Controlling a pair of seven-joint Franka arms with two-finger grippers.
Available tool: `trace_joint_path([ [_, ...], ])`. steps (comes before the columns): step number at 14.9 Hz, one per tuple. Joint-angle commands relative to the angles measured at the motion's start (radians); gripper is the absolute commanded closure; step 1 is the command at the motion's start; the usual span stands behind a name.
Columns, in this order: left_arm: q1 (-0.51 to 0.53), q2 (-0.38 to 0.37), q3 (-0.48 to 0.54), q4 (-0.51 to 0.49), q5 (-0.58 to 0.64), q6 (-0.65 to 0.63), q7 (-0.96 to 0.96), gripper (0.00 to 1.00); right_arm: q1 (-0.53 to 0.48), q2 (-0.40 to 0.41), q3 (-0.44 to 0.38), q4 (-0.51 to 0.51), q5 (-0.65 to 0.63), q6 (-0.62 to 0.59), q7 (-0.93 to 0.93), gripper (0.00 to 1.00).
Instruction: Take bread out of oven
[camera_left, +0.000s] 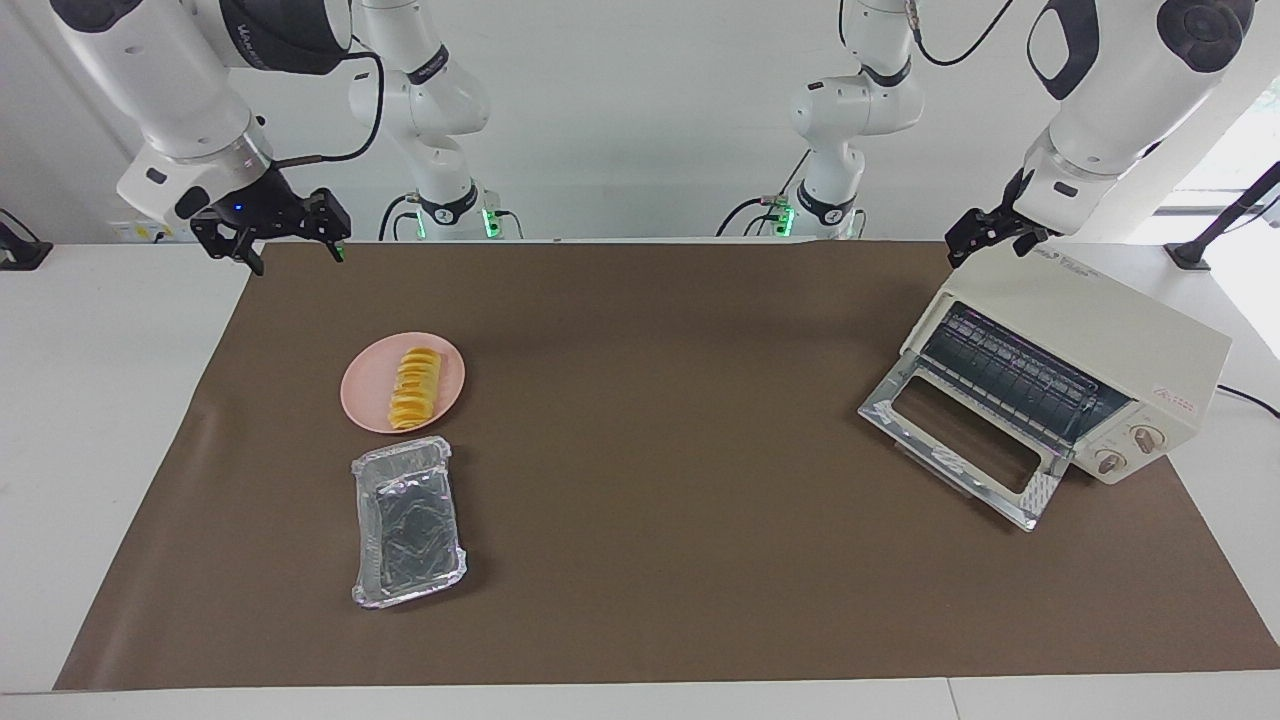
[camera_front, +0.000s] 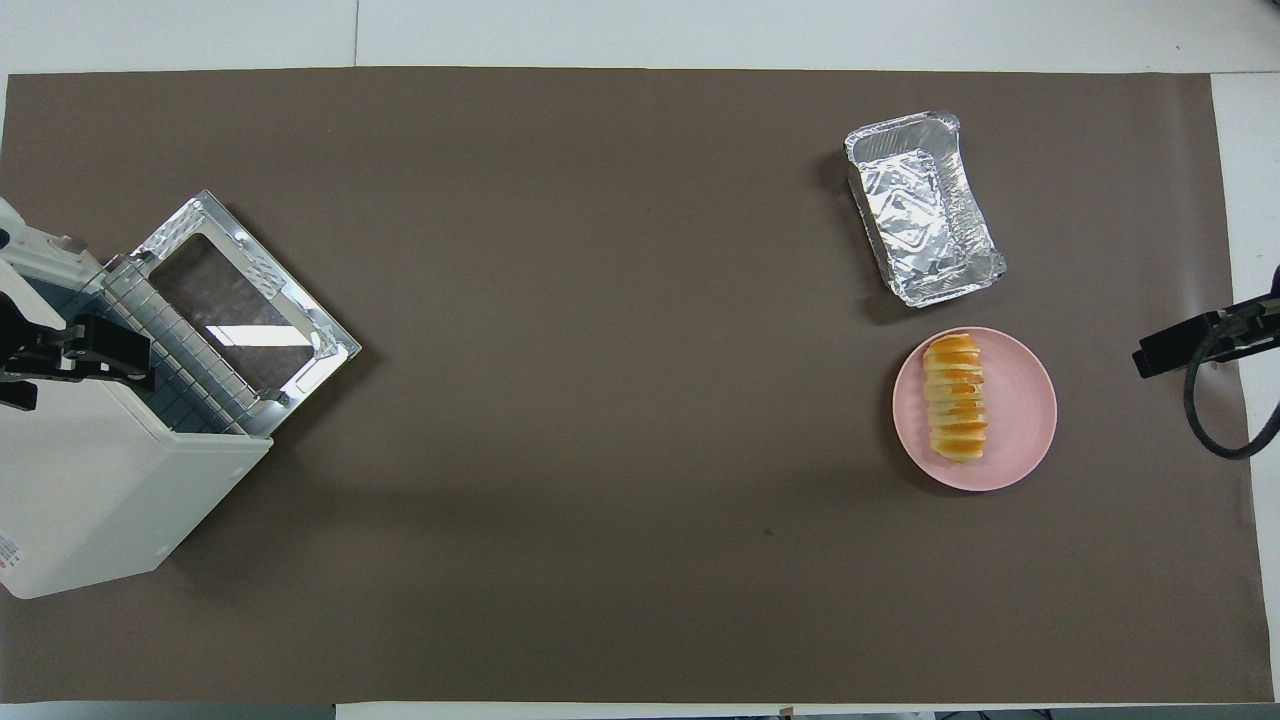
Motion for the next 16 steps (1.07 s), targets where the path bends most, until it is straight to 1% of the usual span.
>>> trace_joint_path([
  [1,-0.002,-0.014,0.007,0.001,-0.015,-0.018,0.000,0.00,-0.028,-0.026,0.010,-0.059,0.003,0.058,-0.022,0.00],
  [6,-0.002,-0.014,0.007,0.001,-0.015,-0.018,0.000,0.00,-0.038,-0.023,0.012,-0.048,0.006,0.045,-0.022,0.00],
  [9,-0.002,-0.014,0.007,0.001,-0.015,-0.018,0.000,0.00,-0.041,-0.001,0.012,0.013,0.020,-0.023,-0.022,0.00],
  [10,-0.002,-0.014,0.007,0.001,-0.015,-0.017,0.000,0.00,-0.041,0.003,0.012,0.021,0.020,-0.027,-0.022,0.00],
  [16,-0.002,-0.014,0.007,0.001,-0.015,-0.018,0.000,0.00,-0.041,0.002,0.010,0.019,0.014,-0.026,-0.021,0.00],
])
